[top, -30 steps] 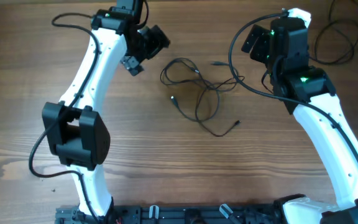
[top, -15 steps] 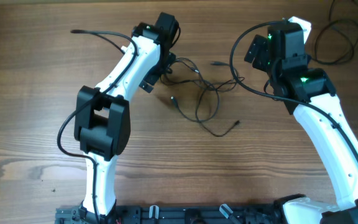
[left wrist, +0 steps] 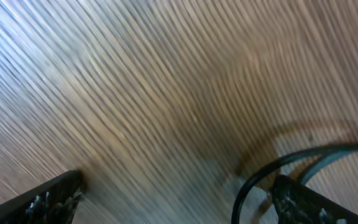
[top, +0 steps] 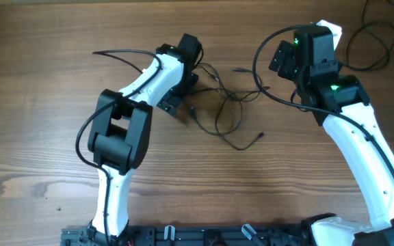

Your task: Untangle cables

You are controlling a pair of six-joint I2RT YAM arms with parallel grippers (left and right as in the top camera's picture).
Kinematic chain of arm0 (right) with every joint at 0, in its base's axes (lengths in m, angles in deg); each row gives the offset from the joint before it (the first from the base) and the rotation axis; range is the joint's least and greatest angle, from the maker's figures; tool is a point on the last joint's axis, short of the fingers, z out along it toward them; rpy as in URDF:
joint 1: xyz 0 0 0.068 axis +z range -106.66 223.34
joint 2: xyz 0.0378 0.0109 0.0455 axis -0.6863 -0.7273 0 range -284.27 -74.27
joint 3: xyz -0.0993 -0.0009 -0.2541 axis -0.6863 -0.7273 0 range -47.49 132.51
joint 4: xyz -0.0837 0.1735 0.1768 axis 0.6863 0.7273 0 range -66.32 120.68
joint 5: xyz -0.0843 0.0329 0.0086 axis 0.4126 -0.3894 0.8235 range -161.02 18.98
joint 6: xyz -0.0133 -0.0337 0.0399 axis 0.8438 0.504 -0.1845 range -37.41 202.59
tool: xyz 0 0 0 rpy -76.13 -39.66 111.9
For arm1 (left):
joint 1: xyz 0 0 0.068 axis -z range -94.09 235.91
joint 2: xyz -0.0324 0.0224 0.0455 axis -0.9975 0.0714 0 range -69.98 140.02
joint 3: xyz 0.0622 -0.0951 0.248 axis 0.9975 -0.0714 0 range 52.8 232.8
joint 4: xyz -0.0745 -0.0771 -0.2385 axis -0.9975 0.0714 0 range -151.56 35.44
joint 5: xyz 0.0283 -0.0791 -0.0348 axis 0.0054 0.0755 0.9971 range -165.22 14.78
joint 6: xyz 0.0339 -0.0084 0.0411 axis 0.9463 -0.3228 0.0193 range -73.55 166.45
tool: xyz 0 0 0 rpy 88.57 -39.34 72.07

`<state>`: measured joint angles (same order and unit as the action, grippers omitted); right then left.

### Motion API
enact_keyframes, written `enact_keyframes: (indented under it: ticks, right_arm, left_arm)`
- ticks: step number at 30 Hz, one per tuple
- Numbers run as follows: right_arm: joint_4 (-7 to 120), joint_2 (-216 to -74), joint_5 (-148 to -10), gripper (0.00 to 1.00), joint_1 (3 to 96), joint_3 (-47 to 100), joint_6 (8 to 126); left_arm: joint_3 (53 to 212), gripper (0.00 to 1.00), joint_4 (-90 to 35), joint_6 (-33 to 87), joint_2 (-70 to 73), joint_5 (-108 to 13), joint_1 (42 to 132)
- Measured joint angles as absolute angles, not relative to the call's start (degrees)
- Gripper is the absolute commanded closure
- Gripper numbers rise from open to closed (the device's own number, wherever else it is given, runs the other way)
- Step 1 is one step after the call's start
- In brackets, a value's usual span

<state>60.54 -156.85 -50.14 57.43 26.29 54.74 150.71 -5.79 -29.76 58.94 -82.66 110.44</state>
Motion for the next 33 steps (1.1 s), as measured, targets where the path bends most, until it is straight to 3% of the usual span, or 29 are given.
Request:
enact_keyframes:
  ticks: [2, 3, 5, 6, 12, 18, 24, 31, 33]
  right_arm:
    - [60.5, -156.9, -50.1, 0.0, 57.4, 26.3, 54.6]
    - [60.5, -156.9, -50.1, 0.0, 57.4, 26.3, 54.5]
    - [60.6, -156.9, -50.1, 0.0, 57.4, 26.3, 54.6]
    - [60.7, -156.9, -50.1, 0.0, 57.4, 26.3, 54.6]
    - [61.0, -156.9, -50.1, 0.0, 57.4, 26.3, 54.5]
    - [60.5, -156.9, -50.1, 0.0, 57.4, 26.3, 54.5]
    - [60.1, -156.9, -50.2, 0.0, 57.4, 26.3, 54.6]
    - [52.4, -160.4, -67.4, 0.0, 57.4, 26.3, 58.5]
    - [47.1, -162.2, -78.4, 0.0, 57.4, 26.3, 58.9]
  left_arm:
    - [150.7, 0.0, -6.1, -29.8, 58.9, -82.5, 112.9]
    - [150.7, 0.11, -6.1, -29.8, 58.9, -82.4, 113.7]
    - [150.2, 0.84, -6.3, -29.6, 58.9, -82.7, 114.9]
    - [149.5, 0.96, -6.7, -29.9, 58.6, -83.1, 115.1]
    - [141.4, 0.96, -15.4, -24.4, 54.3, -82.9, 113.3]
    - [146.0, 0.96, -14.9, 1.7, 53.6, -76.4, 109.0]
    - [152.0, 0.96, -14.1, 17.9, 31.7, -65.8, 104.5]
    - [152.5, 0.96, -14.5, 20.8, 17.3, -48.7, 95.2]
    - [152.4, 0.96, -18.0, 19.5, 15.0, -47.5, 91.1]
